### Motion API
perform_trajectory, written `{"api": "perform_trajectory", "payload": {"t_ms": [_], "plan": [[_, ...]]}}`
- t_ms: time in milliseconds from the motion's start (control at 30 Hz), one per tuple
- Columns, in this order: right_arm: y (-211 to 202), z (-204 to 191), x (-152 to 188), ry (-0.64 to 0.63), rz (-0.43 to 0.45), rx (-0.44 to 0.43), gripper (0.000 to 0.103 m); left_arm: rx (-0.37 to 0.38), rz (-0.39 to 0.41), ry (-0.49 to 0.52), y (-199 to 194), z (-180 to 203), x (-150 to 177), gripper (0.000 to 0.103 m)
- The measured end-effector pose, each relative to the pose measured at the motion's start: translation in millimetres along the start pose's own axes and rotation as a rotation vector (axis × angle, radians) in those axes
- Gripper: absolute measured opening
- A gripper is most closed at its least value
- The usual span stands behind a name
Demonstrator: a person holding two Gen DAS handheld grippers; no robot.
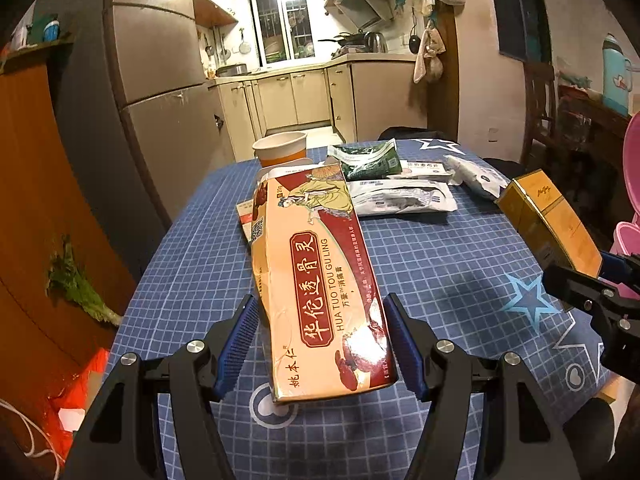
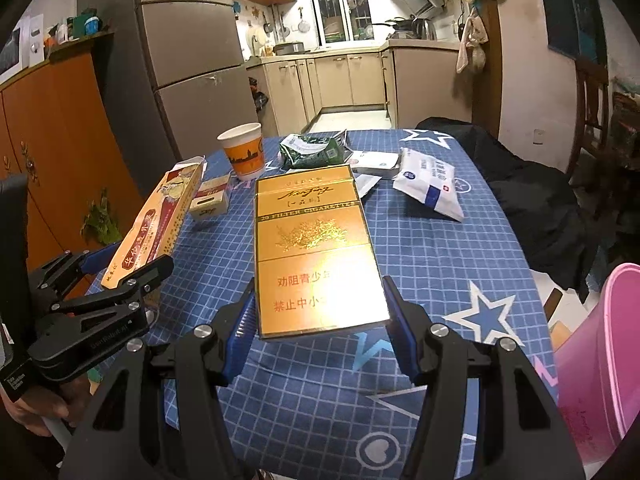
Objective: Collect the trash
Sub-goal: 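Lift both held boxes off the table, then carry both boxes over the pink bin and open both tools to drop them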
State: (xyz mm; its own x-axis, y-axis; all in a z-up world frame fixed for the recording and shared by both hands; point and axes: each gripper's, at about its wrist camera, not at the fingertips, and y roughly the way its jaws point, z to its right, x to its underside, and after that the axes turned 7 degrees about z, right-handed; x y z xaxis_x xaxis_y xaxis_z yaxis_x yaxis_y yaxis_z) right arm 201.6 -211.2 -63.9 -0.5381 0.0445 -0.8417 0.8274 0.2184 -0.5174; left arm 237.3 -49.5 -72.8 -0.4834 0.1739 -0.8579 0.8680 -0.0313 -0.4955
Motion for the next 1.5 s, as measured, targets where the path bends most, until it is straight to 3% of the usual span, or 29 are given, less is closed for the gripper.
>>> {"api": "perform_trajectory", "payload": {"t_ms": [333,667,1133,1500], "plan": [[-19,10,3,0.021,0.028,0.021,0.056,0.016,0.018,0.034,-9,16,-3,0.065],[-60,30,-7,0.038,0.118,0.087,0.056,0.058,0.066,0.075,-23,48,-20,0.065],[-133,91,3,0.135,0.225,0.238,0.056,0.184,0.123,0.173,-40,128,-38,0.065],[-186,159,28,0.226,0.275,0.389,0.056,0.336,0.157,0.266,-58,211,-44,0.065]]}}
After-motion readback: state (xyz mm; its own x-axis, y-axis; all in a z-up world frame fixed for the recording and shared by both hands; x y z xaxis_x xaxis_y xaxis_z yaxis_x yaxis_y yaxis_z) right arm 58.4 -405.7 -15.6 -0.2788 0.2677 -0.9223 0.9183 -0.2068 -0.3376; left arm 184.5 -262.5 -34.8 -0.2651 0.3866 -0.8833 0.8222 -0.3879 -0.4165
